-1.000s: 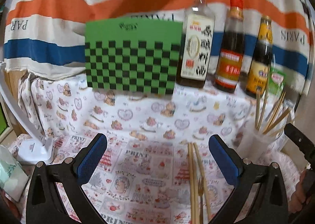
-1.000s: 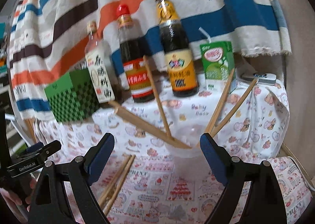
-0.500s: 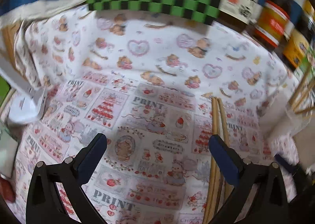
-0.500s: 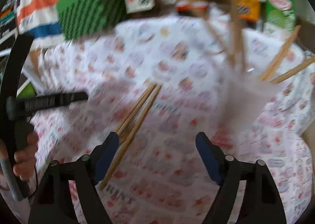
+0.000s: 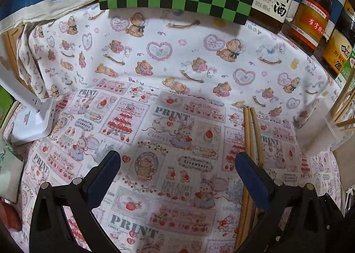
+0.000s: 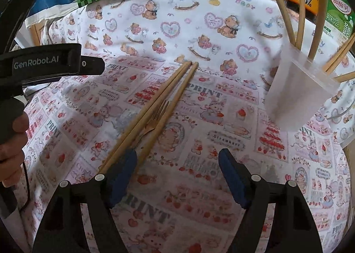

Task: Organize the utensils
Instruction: 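Grasp a chopstick with the right tool and lift it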

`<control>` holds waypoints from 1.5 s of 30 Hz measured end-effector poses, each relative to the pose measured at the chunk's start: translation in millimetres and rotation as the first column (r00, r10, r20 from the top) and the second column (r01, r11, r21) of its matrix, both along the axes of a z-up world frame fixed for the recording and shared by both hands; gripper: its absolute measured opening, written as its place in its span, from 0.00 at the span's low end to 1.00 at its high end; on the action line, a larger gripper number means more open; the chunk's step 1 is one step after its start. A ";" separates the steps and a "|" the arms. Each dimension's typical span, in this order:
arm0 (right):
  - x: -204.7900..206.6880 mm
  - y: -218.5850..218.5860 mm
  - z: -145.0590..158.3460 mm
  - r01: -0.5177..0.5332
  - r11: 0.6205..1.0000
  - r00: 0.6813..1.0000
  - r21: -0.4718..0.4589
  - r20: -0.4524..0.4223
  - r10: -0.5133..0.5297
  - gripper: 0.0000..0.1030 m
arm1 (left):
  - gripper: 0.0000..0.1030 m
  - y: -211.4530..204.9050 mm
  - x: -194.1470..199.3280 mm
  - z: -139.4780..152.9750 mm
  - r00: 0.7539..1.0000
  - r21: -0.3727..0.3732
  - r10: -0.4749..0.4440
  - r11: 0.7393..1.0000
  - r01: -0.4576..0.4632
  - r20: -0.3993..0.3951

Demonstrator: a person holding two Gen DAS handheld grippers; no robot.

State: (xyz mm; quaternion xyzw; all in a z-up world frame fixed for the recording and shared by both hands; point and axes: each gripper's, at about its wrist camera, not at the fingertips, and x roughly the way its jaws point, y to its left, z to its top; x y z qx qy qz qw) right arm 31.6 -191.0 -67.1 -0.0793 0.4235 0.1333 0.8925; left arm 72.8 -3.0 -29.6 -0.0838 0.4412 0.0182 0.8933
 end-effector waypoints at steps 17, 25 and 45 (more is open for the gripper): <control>6.4 -15.5 5.2 0.056 0.998 0.998 -0.016 0.016 -0.056 0.07 | 0.99 -0.7 3.7 -4.9 1.000 0.074 0.001 0.997 -0.001 0.002; -22.9 -39.0 52.4 0.092 0.984 0.965 0.153 0.230 -0.126 0.07 | 0.99 -13.8 -15.1 18.2 0.989 0.140 -0.014 0.990 -0.006 0.145; -54.0 -66.9 97.0 0.074 0.966 0.843 0.247 0.503 -0.193 0.07 | 0.52 -34.0 -8.1 -2.5 0.983 -0.064 -0.174 0.982 0.178 0.062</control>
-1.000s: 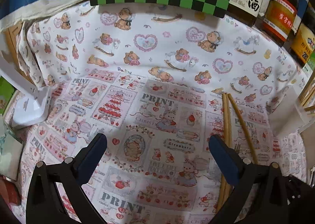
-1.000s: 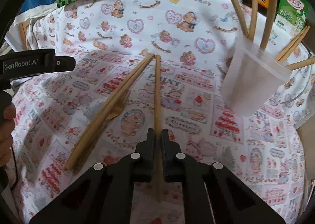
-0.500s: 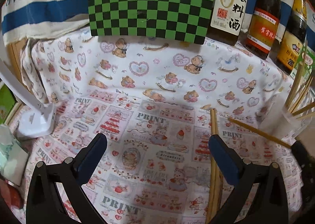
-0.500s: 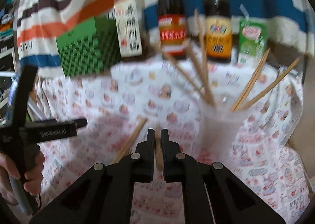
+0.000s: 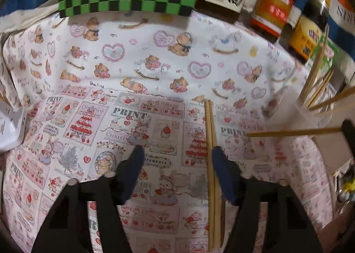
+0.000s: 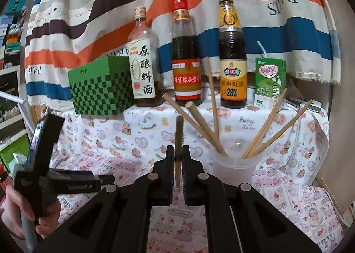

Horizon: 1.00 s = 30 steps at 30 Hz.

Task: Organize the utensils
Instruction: 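Grasp a chopstick with the right tool and lift it, then carry the chopstick toward the cup with the right tool while the left tool lowers onto chopsticks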

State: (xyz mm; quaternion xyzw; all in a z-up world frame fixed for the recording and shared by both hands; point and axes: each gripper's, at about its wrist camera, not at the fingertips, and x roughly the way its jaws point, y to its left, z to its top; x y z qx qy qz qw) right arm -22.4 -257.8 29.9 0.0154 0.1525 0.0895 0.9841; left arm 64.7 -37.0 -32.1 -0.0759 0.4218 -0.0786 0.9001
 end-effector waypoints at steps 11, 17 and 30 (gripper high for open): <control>-5.2 -5.9 9.2 0.012 1.000 0.999 -0.012 0.037 -0.012 0.07 | 0.39 -10.8 2.7 -9.6 0.994 0.001 -0.082 0.997 0.083 -0.070; 1.6 -7.1 4.6 0.014 1.000 1.000 -0.008 0.001 -0.014 0.07 | 0.37 -23.1 4.4 -23.7 0.984 0.025 -0.122 0.992 0.126 -0.130; 8.8 -9.6 -0.1 0.028 1.000 0.999 -0.005 -0.037 -0.028 0.07 | 0.37 -38.2 3.1 -34.2 0.975 0.074 -0.147 0.984 0.161 -0.166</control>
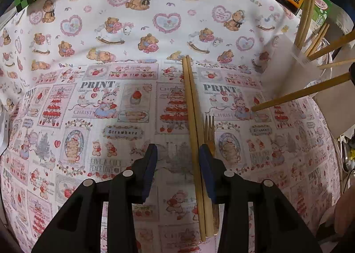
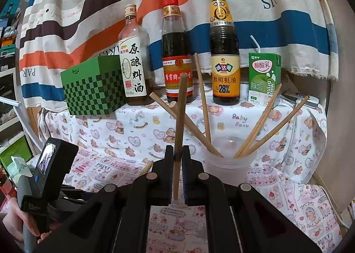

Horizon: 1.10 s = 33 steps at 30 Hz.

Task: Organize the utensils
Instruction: 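Carry the chopstick toward the cup with the right tool while the left tool lowers onto chopsticks, then grasp a chopstick with the left tool and lift it upright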

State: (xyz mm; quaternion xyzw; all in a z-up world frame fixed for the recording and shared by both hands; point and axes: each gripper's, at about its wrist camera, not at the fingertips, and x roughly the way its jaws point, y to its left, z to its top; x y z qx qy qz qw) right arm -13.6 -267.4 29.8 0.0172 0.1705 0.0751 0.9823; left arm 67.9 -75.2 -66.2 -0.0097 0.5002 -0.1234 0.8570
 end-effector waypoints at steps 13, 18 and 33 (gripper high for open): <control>0.1 -2.2 0.5 0.007 1.000 1.000 0.003 -0.004 -0.007 0.07 | 0.32 2.3 -1.7 5.3 1.000 0.064 -0.001 0.998 0.000 0.017; 0.3 -2.5 0.6 0.008 1.000 1.000 0.004 -0.005 -0.008 0.07 | 0.32 -6.9 -8.4 6.3 0.999 0.102 -0.037 0.994 0.034 0.035; 0.8 -4.1 0.3 0.014 1.000 1.000 -0.003 -0.003 -0.014 0.07 | 0.32 -9.6 -7.6 2.4 0.999 0.147 -0.042 0.988 0.043 -0.009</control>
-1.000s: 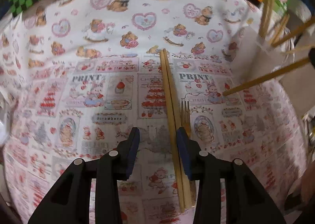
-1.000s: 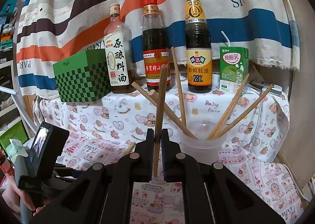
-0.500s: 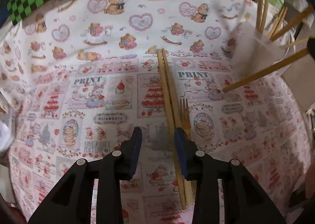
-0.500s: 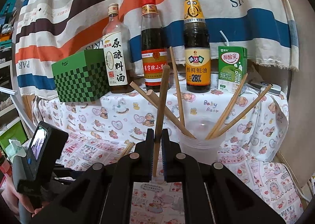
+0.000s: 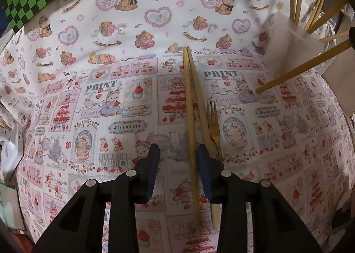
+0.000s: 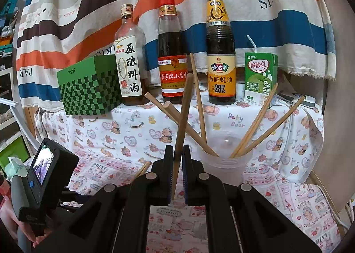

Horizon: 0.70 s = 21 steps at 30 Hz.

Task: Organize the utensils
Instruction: 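Grasp a chopstick with the left tool and lift it upright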

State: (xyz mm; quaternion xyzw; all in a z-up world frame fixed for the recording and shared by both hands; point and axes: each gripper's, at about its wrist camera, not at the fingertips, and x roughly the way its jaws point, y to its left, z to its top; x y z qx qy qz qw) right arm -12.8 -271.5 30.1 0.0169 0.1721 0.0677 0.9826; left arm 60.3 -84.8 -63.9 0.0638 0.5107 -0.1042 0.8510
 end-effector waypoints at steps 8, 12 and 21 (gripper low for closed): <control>-5.0 -5.1 3.8 0.015 1.000 0.999 0.023 0.036 -0.015 0.07 | 0.05 15.7 -4.0 18.8 0.995 -0.111 0.049 0.993 -0.039 0.084; -11.1 -7.8 8.8 0.018 0.999 0.997 0.036 0.075 -0.021 0.07 | 0.05 23.7 -29.2 61.0 0.947 -0.176 0.077 0.984 -0.022 0.312; -17.3 -13.6 15.2 0.029 0.998 0.993 0.060 0.116 -0.036 0.07 | 0.05 50.0 -57.5 110.7 0.815 -0.293 0.147 0.956 0.030 0.561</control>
